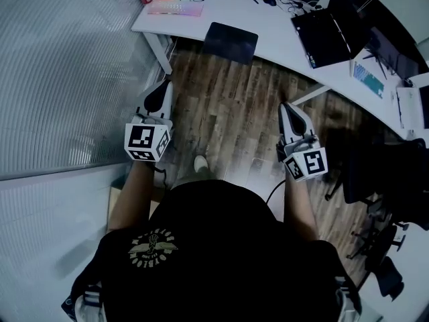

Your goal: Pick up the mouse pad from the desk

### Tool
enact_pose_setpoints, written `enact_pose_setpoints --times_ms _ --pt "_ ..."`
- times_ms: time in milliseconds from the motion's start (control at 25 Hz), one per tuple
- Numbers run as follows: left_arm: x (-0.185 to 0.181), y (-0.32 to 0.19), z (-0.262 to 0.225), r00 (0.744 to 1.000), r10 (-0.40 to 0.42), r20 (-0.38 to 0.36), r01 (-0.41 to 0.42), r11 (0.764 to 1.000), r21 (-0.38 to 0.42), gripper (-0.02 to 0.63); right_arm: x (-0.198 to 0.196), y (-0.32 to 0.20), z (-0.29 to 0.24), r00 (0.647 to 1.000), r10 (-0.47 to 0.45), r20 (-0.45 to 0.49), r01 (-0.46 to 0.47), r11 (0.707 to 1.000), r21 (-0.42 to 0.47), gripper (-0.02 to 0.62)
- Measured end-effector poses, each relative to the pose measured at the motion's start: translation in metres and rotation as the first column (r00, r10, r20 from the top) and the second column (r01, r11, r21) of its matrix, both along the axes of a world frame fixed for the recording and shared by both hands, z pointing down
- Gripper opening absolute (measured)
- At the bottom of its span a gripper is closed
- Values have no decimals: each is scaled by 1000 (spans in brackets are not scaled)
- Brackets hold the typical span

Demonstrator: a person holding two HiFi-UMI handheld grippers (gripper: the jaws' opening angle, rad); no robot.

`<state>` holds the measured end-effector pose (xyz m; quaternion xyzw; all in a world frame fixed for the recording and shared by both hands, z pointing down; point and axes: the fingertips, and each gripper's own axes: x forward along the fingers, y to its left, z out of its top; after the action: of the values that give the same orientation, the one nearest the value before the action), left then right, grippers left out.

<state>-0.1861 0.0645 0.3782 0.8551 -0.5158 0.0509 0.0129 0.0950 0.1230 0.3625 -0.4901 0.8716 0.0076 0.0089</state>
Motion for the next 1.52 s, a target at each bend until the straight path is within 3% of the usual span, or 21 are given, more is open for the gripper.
enact_pose_setpoints --times_ms 240,440,680,1120,1520 --pt "-16 -38 -12 999 47 -19 -46 998 36 8 -22 -36 -18 1000 24 -15 -24 1000 18 0" --pt "-40 -69 -10 996 64 -64 -63 998 12 8 -46 -58 -32 999 31 -8 -31 999 27 1" --pt "-42 -81 0 992 58 -108 -59 998 -3 8 -39 -70 -41 997 67 -29 -67 998 14 0" --pt "-56 -99 18 996 15 -83 -17 999 -29 8 -44 -103 -29 1000 28 4 -28 999 20 2" --pt "-43 -154 16 999 -5 -50 2 999 -48 8 -21 -163 -9 999 20 47 -19 1000 -9 0"
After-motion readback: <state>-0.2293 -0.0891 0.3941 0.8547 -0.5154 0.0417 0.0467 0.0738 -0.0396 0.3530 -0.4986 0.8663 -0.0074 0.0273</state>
